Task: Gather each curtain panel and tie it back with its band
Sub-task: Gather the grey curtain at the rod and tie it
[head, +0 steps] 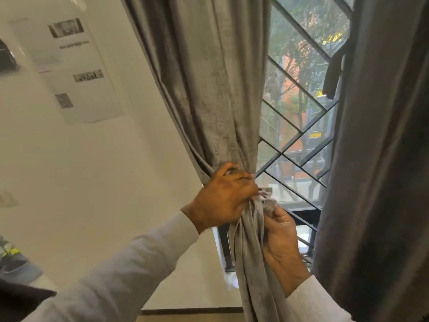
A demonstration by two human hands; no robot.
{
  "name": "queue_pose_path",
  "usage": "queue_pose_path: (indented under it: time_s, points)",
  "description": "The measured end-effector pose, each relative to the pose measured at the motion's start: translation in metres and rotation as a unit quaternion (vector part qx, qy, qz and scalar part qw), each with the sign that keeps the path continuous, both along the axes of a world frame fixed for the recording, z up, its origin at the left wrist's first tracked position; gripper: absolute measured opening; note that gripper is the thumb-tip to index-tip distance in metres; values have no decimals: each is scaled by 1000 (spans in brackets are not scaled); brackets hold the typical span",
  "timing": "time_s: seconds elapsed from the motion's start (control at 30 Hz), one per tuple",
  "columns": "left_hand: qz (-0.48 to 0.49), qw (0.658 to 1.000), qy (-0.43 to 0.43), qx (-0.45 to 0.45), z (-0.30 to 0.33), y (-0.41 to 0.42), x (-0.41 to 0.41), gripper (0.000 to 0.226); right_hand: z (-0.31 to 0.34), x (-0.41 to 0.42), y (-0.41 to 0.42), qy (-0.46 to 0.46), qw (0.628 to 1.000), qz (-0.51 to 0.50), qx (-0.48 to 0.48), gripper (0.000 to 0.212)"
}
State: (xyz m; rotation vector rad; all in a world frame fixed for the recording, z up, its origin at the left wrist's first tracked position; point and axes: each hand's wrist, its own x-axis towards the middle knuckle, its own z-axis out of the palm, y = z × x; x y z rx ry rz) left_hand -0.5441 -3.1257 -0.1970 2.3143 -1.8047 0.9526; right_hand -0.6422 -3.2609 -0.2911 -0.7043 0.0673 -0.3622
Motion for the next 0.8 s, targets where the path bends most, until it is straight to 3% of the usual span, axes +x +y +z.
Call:
queue_pose_path:
  time_s: [0.07, 0.13, 0.2, 0.27, 0.33, 0.5, 0.63, 0.8]
  points:
    - [53, 996, 51, -50, 5, -5, 2, 8, 7, 0, -4, 18, 994, -62, -86, 12]
    - [102, 986, 98, -90, 11, -11, 5, 15, 14, 1, -8, 12, 972, -138, -191, 10]
    - [126, 975, 149, -103, 20, -14, 11, 19, 21, 0, -15, -36, 931, -199, -304, 10]
    - [118, 971, 193, -76, 32, -16, 15, 20, 31, -1, -21, -92, 866, -252, -421, 16]
    - [93, 971, 215, -40, 44, -15, 16, 25, 43, 0, -27, -108, 840, -258, -465, 18]
    - [60, 973, 223, -17, 49, -13, 9, 24, 51, 5, -36, -70, 892, -196, -402, 13]
    - [78, 971, 218, -57, 38, -14, -5, 23, 53, 4, -31, 1, 933, -160, -322, 7]
    - [95, 980, 168, -50, 26, -4, -24, 36, 57, 12, -32, 66, 952, -91, -285, 24]
